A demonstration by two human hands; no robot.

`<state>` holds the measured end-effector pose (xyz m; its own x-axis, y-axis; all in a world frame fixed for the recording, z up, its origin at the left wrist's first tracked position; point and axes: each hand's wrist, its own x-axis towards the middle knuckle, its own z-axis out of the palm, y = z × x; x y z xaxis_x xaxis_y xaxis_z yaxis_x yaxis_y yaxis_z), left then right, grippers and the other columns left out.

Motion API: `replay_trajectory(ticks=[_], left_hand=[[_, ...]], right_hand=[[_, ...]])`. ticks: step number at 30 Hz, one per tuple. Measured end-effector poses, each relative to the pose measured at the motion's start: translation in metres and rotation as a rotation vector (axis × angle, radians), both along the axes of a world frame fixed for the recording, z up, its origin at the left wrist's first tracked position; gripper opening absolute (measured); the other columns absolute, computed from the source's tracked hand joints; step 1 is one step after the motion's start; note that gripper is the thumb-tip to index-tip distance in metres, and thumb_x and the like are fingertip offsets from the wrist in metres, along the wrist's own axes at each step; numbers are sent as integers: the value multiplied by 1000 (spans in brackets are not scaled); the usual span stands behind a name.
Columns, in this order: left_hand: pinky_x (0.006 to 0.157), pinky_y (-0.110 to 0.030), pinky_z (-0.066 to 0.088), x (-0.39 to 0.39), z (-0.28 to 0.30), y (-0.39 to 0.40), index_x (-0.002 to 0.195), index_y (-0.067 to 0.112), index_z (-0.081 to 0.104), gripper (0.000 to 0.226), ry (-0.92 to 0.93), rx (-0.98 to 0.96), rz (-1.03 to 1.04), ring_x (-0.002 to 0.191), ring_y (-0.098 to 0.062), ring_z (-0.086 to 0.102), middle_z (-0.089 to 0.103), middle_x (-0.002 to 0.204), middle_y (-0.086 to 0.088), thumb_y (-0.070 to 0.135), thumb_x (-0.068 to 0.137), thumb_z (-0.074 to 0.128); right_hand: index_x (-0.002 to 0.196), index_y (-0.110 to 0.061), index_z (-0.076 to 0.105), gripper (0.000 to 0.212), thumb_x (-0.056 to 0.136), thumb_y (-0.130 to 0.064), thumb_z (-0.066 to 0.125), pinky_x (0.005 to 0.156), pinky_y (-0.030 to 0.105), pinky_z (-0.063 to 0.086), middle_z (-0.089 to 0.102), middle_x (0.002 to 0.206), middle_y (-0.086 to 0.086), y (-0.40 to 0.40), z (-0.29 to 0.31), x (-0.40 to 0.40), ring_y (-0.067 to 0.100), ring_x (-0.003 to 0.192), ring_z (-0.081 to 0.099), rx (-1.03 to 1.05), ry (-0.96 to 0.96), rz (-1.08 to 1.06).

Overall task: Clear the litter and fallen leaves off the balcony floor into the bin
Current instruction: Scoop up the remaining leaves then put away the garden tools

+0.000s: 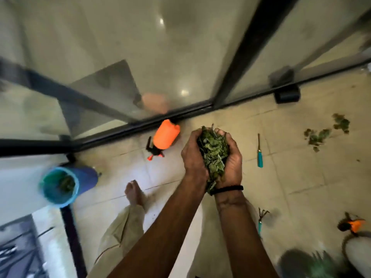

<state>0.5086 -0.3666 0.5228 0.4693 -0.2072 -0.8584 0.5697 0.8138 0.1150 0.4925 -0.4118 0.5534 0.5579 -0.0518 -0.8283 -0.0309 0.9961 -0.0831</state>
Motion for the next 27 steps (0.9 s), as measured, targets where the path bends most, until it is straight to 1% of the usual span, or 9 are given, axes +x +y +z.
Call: replay_trajectory(ticks=[2, 5, 9, 12, 15, 17, 21, 25, 27], left_hand=[[106, -42, 49, -5, -4, 77, 98, 11, 76, 52, 19, 50, 113, 96, -26, 70, 73, 103, -10, 22, 50, 93], [111, -48, 46, -18, -16, 209, 109, 9, 76, 71, 63, 156, 267, 107, -29, 67, 71, 116, -13, 26, 44, 97], [108, -42, 48, -49, -23, 375, 91, 9, 80, 23, 65, 159, 486, 98, -26, 69, 75, 101, -9, 27, 77, 78], [90, -39, 54, -75, -46, 485, 81, 12, 76, 14, 75, 231, 688, 82, -23, 69, 72, 85, -6, 21, 85, 68], [88, -42, 58, -84, -65, 561, 105, 2, 73, 27, 214, 344, 756, 91, -30, 67, 70, 99, -15, 21, 86, 68], [86, -45, 60, -85, -91, 606, 110, -6, 71, 32, 370, 449, 765, 86, -31, 68, 72, 97, -18, 17, 87, 68], [84, -50, 62, -90, -158, 680, 104, -2, 72, 33, 502, 543, 712, 89, -36, 75, 76, 99, -20, 22, 82, 73], [91, -53, 59, -100, -254, 756, 128, 5, 65, 60, 584, 536, 583, 104, -38, 72, 71, 120, -19, 47, 85, 64], [109, -50, 47, -98, -271, 783, 150, 3, 44, 57, 597, 616, 370, 137, -33, 52, 48, 154, -14, 28, 99, 44]], right_hand=[[89, -8, 72, 31, 103, -24, 50, 84, 40, 62, 74, 91, 8, 79, -4, -2, 25, 84, 74, 25, 12, 75], [92, -7, 73, 32, 104, -24, 49, 91, 43, 57, 74, 96, 9, 202, -22, -11, 24, 89, 74, 62, -3, 176], [123, -13, 64, 29, 96, -24, 63, 108, 44, 48, 61, 126, 7, 371, -66, -37, 25, 121, 61, 157, 14, 456], [115, -13, 66, 45, 74, -21, 84, 114, 43, 43, 65, 120, 8, 483, -86, -51, 27, 119, 61, 156, 20, 694], [95, -12, 69, 24, 75, -19, 78, 105, 41, 51, 71, 100, 9, 561, -113, -57, 27, 101, 67, 142, 5, 851], [91, -10, 70, 21, 73, -18, 75, 93, 39, 57, 72, 95, 12, 608, -146, -57, 28, 90, 71, 56, 87, 908], [127, 2, 66, 84, 50, -29, 84, 101, 55, 53, 67, 126, 25, 686, -217, -57, 43, 117, 65, -123, 230, 1055], [138, -4, 59, 62, 87, -38, 57, 96, 50, 55, 63, 134, 25, 744, -281, -52, 43, 124, 60, -185, 279, 1153], [139, -6, 59, 56, 98, -37, 39, 95, 48, 54, 63, 135, 22, 761, -304, -48, 41, 118, 62, -261, 311, 1114]])
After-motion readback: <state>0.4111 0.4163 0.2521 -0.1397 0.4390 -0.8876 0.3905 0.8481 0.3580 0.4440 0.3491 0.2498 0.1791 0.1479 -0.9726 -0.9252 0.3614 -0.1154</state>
